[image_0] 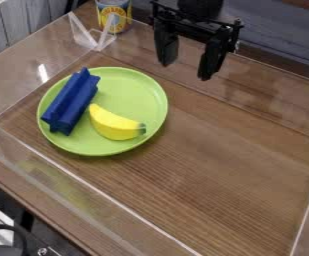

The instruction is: Remove the banana from inside the green plate and put it on the table

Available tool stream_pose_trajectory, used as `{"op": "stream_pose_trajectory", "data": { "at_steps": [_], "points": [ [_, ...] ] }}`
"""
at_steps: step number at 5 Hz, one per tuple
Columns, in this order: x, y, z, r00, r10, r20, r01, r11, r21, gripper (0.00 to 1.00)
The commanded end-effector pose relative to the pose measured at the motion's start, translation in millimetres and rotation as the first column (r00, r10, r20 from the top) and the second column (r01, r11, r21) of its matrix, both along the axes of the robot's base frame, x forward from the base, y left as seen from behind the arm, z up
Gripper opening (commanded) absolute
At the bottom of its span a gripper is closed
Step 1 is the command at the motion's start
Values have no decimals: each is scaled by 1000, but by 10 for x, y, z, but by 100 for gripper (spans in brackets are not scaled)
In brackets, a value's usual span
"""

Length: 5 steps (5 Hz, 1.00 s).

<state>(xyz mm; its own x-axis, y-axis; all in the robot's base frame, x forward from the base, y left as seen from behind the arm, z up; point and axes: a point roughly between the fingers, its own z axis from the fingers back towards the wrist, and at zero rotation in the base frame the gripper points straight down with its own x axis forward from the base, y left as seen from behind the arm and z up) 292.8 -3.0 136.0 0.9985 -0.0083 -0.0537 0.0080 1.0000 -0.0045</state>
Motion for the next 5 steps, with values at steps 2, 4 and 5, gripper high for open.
{"op": "stream_pose_trajectory", "data": {
  "at_steps": [2,4,5],
  "points": [
    [-74,170,-91,999,39,-5,-39,999,4,100],
    [-187,398,-111,996,83,14,-83,996,10,100],
    [-226,463,-142,996,90,14,-90,996,11,100]
  ]
}}
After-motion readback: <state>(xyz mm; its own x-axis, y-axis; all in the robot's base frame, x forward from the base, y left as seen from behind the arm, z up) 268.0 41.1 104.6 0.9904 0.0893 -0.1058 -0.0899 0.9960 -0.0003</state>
